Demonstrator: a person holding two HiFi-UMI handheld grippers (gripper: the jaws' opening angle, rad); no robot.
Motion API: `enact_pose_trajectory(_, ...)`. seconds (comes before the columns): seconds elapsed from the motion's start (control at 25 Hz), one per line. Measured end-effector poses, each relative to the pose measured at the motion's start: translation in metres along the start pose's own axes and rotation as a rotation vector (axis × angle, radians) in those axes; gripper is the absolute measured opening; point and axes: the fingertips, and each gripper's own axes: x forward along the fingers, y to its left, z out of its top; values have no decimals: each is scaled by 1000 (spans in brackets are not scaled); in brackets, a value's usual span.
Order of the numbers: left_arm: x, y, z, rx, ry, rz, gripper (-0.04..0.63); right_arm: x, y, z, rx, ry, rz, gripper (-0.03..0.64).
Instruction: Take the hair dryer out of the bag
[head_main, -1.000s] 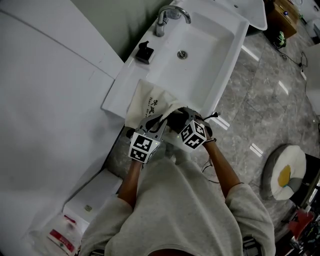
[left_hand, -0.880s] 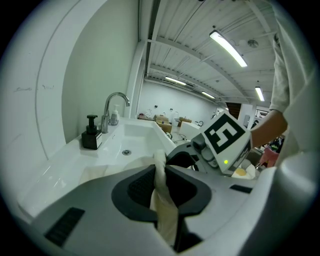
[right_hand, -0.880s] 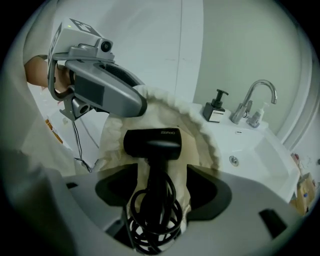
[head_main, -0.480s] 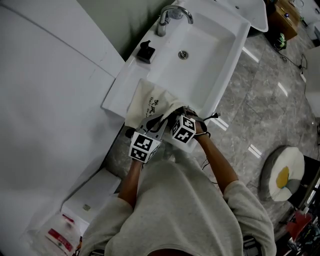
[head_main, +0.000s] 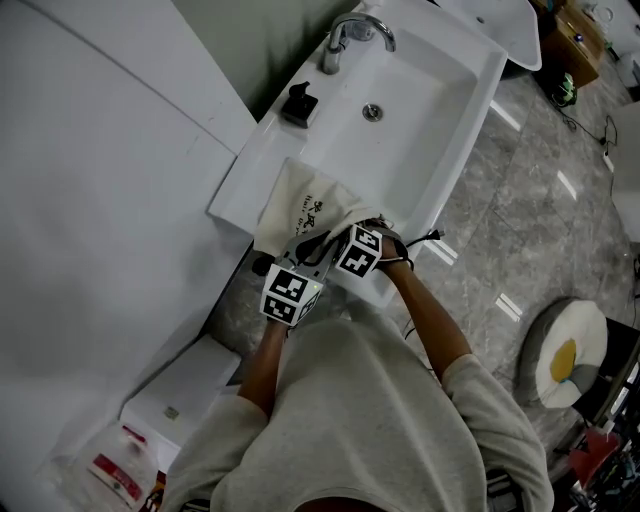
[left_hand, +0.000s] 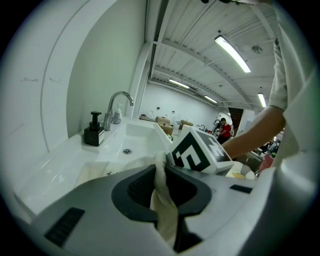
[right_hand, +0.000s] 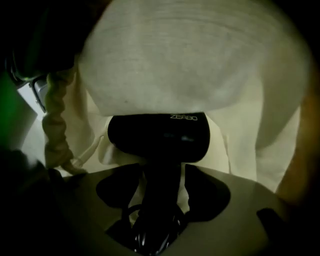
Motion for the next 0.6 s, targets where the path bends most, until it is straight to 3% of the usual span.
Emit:
enact_pose_trajectory(0.4,-2,6,0,-21,-11,1,55,4,1,8,37,-39,47,272)
enact_pose_trajectory(0.52,-3,8,0,-34,-19,6,55,4,1,10,37,-49,38,195)
enact_pose_trajectory(0.6,-4,10,1,-39,-20,7,55,4,-1,10,40,-45,29,178)
